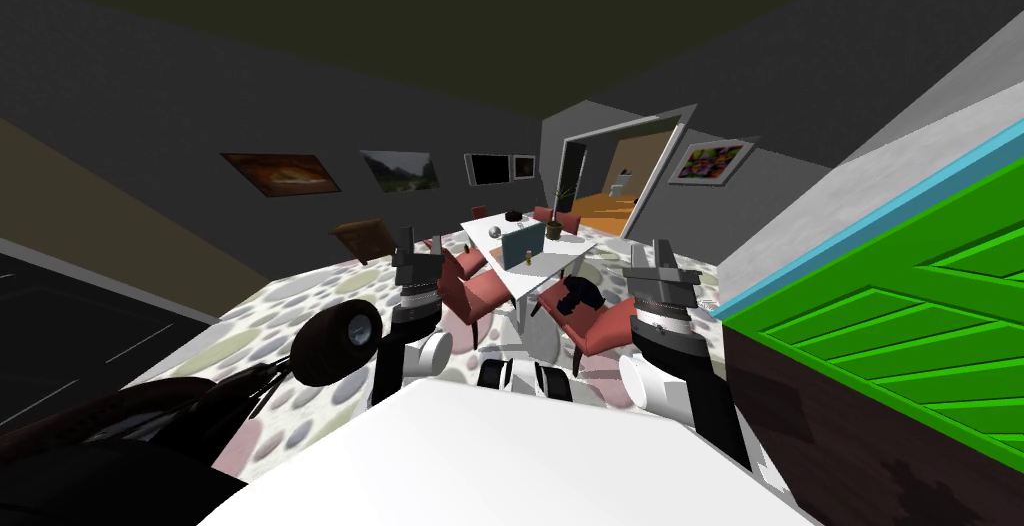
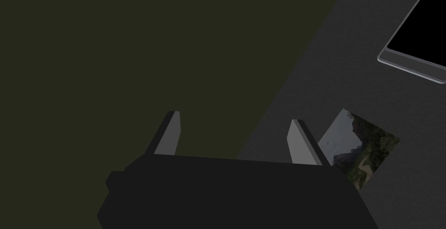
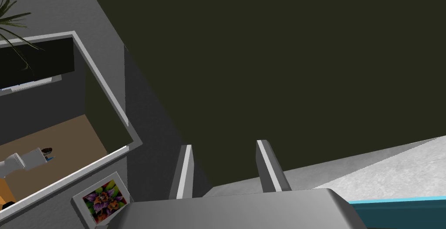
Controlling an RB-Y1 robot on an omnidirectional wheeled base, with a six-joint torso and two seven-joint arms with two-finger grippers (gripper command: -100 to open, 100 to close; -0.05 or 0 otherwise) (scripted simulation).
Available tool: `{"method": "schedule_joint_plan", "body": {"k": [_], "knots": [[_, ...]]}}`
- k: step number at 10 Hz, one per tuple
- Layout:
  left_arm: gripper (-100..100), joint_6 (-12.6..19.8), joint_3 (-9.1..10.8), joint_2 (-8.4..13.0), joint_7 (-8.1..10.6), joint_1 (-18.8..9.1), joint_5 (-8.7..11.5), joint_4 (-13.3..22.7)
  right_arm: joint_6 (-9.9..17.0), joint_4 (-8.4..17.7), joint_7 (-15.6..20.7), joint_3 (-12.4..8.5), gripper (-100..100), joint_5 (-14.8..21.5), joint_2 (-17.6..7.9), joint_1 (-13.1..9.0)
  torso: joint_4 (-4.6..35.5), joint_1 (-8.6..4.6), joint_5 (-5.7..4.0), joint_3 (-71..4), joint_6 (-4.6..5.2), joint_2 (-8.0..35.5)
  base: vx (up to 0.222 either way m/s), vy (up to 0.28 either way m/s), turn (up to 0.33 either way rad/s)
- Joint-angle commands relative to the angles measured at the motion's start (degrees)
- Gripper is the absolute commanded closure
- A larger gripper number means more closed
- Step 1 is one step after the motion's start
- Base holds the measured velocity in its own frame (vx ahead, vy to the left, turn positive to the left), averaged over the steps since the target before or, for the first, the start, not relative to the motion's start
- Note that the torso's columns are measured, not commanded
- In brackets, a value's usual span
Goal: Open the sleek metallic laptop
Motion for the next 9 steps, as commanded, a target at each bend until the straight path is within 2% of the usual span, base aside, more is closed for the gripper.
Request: {"method": "schedule_joint_plan", "body": {"k": [1,2,5,9], "knots": [[-100,0.68,-0.05,2.55,-0.09,-0.3,-0.16,0.14,0.0,0.0,0.0,0.0,0,0.0,0.0,0.0,4.23,0.0,0.0,-8.46,0.0,4.23,0.008,-0.002,-0.006],[-100,1.37,-0.1,4.27,-0.19,-0.61,-0.32,0.27,0.0,0.02,0.0,0.0,0,0.0,0.0,0.01,6.12,0.01,0.01,-12.41,0.0,6.16,0.007,-0.002,-0.009],[-100,4.68,-0.33,8.47,-0.64,-2.07,-1.11,0.84,0.01,0.03,0.0,0.0,0,0.0,0.0,0.01,6.89,0.0,0.0,-13.85,0.0,6.85,0.012,-0.002,-0.013],[-100,11.0,-0.8,11.06,-1.56,-4.99,-2.69,1.81,0.01,0.03,0.0,0.0,0,0.0,0.0,0.01,6.91,0.0,0.0,-13.84,0.0,6.89,0.022,-0.005,-0.02]]}}
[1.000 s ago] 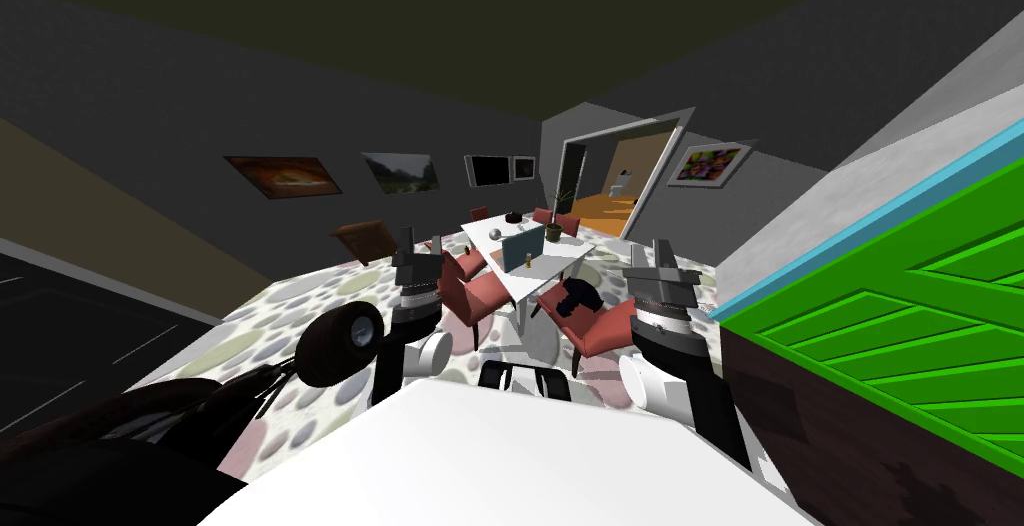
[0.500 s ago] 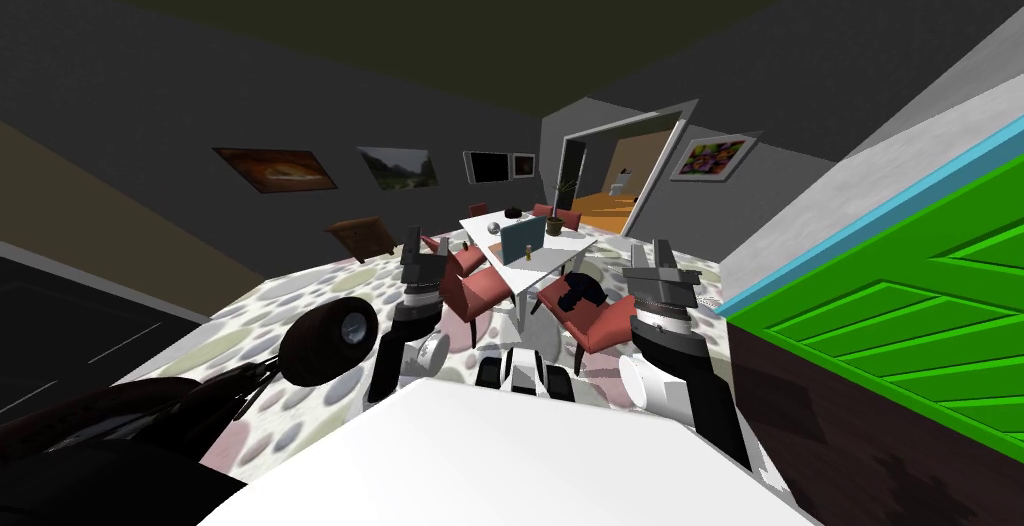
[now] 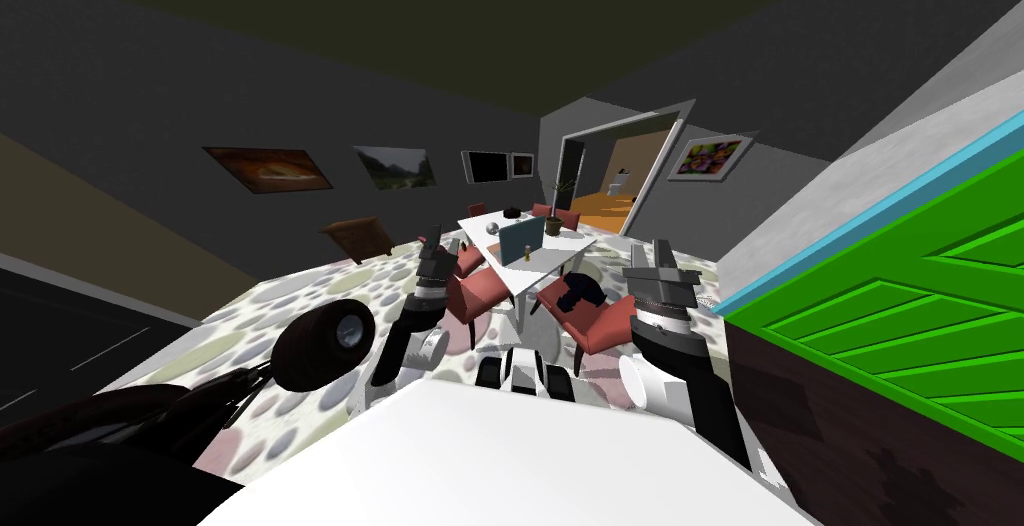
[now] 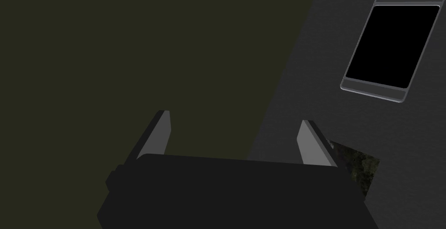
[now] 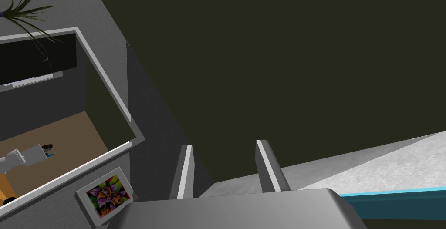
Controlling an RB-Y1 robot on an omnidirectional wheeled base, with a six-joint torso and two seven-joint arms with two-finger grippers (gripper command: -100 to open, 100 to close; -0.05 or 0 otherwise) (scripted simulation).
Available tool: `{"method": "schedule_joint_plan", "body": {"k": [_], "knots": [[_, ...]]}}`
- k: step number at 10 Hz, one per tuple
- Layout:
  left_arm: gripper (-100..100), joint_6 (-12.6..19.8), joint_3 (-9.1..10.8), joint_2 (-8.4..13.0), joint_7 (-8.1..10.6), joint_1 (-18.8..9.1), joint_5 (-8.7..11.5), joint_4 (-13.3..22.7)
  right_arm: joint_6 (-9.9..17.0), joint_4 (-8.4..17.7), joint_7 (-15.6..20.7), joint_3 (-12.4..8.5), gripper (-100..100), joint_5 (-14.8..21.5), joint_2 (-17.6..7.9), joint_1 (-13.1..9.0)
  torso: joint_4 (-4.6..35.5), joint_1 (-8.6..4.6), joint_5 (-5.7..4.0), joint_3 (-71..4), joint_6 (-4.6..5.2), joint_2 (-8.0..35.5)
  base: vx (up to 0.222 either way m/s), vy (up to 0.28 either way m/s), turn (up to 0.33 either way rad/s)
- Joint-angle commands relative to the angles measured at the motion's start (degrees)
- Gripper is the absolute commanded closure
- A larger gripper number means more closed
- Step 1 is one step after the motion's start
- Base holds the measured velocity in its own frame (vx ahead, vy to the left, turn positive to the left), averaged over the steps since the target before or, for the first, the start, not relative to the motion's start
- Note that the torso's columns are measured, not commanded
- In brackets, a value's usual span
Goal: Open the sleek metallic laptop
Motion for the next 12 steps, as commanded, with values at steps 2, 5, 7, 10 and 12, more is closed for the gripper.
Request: {"method": "schedule_joint_plan", "body": {"k": [2,5,7,10,12], "knots": [[-100,5.18,-0.19,1.2,-0.58,-2.09,-1.07,0.47,0.0,0.0,0.0,0.0,0,0.0,0.0,0.0,0.01,0.0,0.0,0.02,-0.01,0.03,0.017,-0.004,-0.011],[-100,9.39,-0.5,1.61,-1.16,-3.92,-2.07,0.99,0.0,0.0,0.0,0.0,0,0.0,0.0,0.0,0.01,0.01,0.0,0.01,-0.01,0.02,0.017,-0.003,-0.017],[-100,11.61,-0.66,1.78,-1.47,-4.88,-2.6,1.26,0.0,0.0,0.0,0.0,0,0.0,0.0,0.0,0.0,-0.01,0.0,-0.01,0.01,-0.02,0.022,-0.003,-0.02],[-100,16.22,-0.99,2.05,-2.11,-6.9,-3.7,1.83,0.0,0.0,0.0,0.0,0,0.0,0.0,0.0,0.01,0.0,0.0,0.01,0.0,0.02,0.017,-0.003,-0.014],[-100,18.61,-1.16,2.14,-2.44,-7.94,-4.27,2.14,0.0,0.0,0.0,0.0,0,0.0,0.0,0.0,-0.01,-0.01,0.0,-0.02,0.01,-0.03,0.026,-0.005,-0.022]]}}
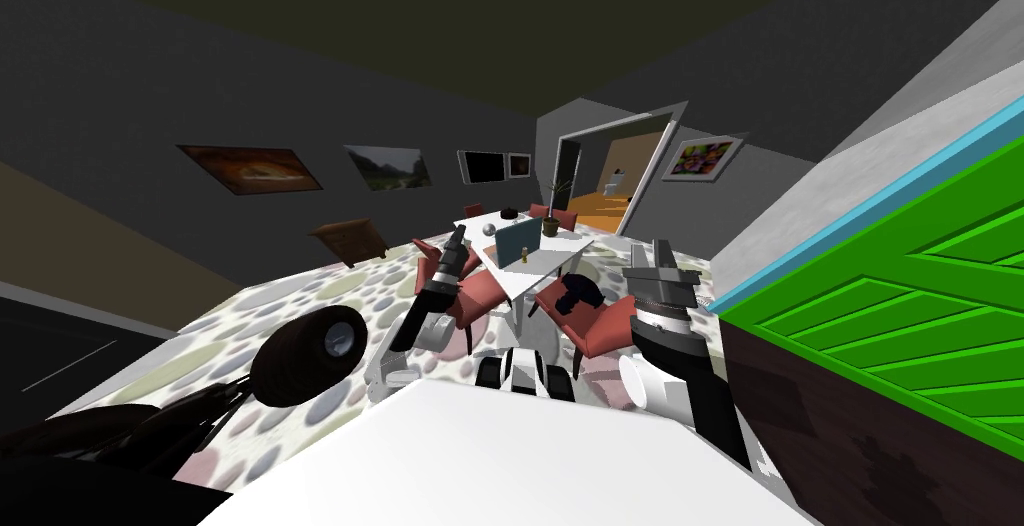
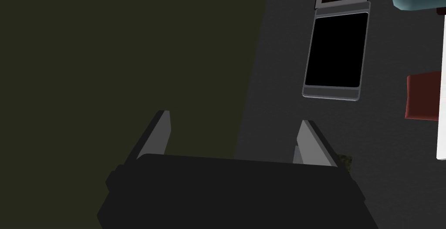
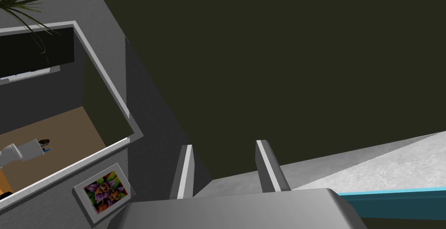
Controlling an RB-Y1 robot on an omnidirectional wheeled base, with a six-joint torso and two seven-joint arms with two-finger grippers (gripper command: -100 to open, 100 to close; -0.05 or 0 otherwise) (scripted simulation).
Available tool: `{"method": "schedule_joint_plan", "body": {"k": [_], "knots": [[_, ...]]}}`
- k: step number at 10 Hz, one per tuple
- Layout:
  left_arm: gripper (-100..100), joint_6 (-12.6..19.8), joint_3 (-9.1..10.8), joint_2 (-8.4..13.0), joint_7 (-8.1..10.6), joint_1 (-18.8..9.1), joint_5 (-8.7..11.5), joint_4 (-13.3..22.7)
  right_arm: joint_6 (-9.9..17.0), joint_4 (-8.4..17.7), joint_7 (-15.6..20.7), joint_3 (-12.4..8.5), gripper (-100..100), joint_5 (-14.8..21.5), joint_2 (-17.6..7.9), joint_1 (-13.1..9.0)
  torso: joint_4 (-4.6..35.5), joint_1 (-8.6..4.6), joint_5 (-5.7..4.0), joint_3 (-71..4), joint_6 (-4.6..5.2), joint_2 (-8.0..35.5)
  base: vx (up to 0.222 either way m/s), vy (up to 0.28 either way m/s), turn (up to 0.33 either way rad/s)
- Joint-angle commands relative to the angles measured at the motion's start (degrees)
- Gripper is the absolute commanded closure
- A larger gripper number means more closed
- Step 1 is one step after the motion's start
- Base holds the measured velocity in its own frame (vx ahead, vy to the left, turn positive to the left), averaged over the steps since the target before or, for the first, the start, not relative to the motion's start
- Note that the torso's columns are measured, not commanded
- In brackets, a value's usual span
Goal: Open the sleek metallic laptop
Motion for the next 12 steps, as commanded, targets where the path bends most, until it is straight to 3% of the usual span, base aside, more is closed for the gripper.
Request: {"method": "schedule_joint_plan", "body": {"k": [1,4,12], "knots": [[-100,3.98,-0.48,-0.08,-0.7,-1.53,-1.05,0.48,0.0,0.0,0.0,0.0,0,0.0,0.0,0.0,0.0,0.01,0.0,0.01,-0.01,0.03,0.021,-0.003,-0.016],[-100,6.85,-0.66,-0.09,-1.04,-2.62,-1.64,0.83,0.0,0.0,0.0,0.0,0,0.0,0.0,0.0,0.02,0.02,0.0,0.03,0.0,0.05,0.015,-0.002,-0.015],[-100,19.46,-1.57,-0.64,-2.8,-8.3,-4.69,2.99,0.0,0.0,0.0,0.0,0,0.0,0.0,0.0,0.01,0.01,0.0,0.03,-0.01,0.06,0.02,-0.003,-0.018]]}}
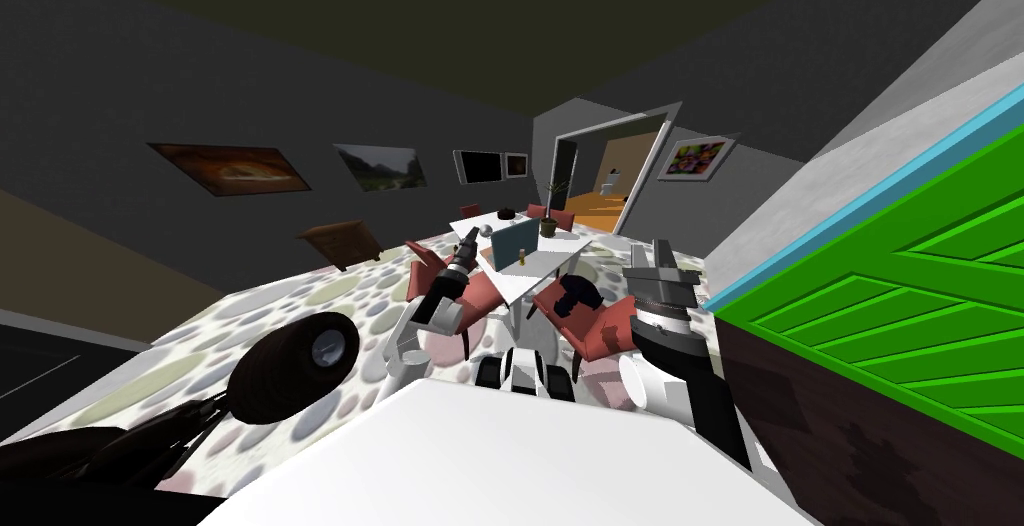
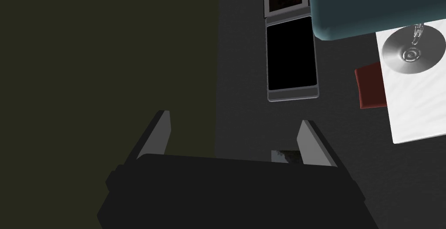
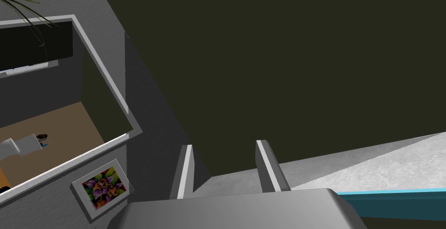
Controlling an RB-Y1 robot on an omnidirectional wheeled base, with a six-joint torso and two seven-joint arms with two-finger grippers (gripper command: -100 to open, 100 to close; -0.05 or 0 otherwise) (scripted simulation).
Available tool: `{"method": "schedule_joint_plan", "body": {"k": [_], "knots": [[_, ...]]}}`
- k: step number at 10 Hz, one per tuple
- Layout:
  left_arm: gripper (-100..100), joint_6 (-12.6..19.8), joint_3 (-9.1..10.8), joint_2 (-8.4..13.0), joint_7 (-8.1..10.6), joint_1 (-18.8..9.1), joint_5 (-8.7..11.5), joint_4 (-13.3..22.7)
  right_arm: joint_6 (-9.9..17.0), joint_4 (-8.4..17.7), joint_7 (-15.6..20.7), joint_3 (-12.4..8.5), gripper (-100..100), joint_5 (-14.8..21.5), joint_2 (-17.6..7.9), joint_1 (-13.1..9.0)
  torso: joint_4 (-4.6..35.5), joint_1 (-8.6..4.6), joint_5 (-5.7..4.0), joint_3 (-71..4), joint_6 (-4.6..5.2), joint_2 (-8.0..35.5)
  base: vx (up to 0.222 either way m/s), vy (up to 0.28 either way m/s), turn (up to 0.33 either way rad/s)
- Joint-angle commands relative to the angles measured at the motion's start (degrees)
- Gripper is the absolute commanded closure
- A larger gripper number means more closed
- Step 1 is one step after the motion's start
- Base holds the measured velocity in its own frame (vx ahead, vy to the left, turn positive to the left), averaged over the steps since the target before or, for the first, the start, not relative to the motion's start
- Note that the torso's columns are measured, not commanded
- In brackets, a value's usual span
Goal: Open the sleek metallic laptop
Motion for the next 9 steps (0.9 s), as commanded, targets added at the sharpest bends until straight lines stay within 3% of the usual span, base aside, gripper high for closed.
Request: {"method": "schedule_joint_plan", "body": {"k": [1,6,7,9], "knots": [[-100,3.15,-0.34,-0.31,-0.48,-1.12,-0.81,0.41,0.0,0.0,0.0,0.0,0,0.0,0.0,0.0,0.0,-0.01,0.0,-0.01,0.01,-0.02,0.016,-0.003,-0.012],[-100,10.83,-0.89,-0.88,-1.55,-4.63,-2.68,2.0,0.0,0.0,0.0,0.0,0,0.0,0.0,0.0,0.0,0.01,0.0,0.0,0.0,-0.01,0.018,-0.002,-0.017],[-100,11.04,-0.89,-0.88,-1.55,-4.63,-2.68,2.0,0.0,0.0,0.0,0.0,0,0.0,0.0,0.0,0.0,-0.01,0.0,-0.01,0.01,-0.02,0.016,-0.002,-0.011],[-100,14.97,-1.24,-1.23,-2.25,-6.93,-3.89,3.11,0.0,0.0,0.0,0.0,0,0.0,0.0,0.0,-0.01,-0.02,-0.01,-0.02,0.01,-0.03,0.026,-0.005,-0.025]]}}
